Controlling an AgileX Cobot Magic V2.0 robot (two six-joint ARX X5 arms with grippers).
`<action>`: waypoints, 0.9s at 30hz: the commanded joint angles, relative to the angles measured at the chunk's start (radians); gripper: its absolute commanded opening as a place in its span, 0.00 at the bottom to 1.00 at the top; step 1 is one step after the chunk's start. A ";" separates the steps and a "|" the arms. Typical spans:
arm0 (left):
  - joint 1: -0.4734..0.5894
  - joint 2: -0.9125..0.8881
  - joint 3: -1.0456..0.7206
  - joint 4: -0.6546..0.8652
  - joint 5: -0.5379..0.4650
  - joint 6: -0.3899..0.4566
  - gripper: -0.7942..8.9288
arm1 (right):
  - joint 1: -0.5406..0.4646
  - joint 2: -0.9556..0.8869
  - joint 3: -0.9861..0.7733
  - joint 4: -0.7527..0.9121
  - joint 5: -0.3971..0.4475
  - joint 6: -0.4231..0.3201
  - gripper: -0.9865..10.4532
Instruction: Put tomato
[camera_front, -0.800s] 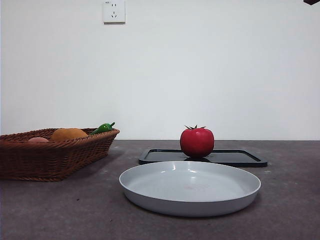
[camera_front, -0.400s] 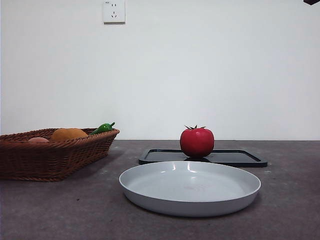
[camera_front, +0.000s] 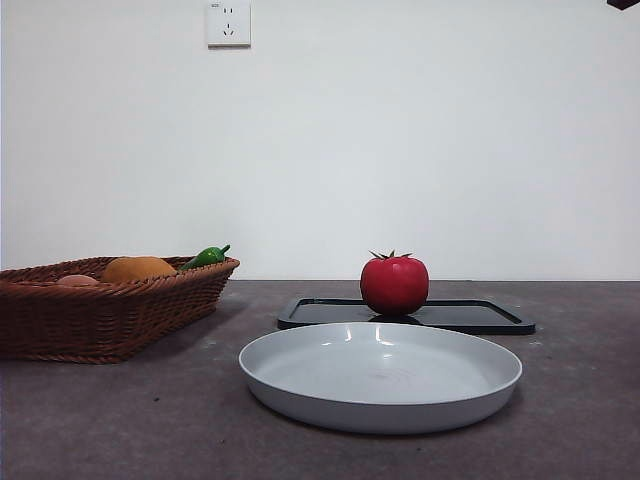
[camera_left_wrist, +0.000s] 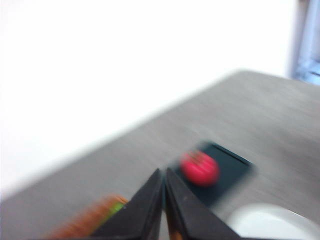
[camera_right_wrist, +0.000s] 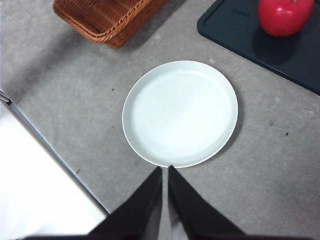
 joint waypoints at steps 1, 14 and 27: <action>0.027 -0.085 -0.155 0.214 -0.074 0.014 0.09 | 0.005 0.006 0.006 0.010 -0.003 0.003 0.09; 0.092 -0.473 -0.664 0.348 -0.396 -0.025 0.09 | 0.005 0.006 0.006 0.010 -0.003 0.003 0.09; 0.105 -0.653 -0.919 0.327 -0.478 -0.054 0.09 | 0.005 0.006 0.006 0.010 -0.003 0.002 0.09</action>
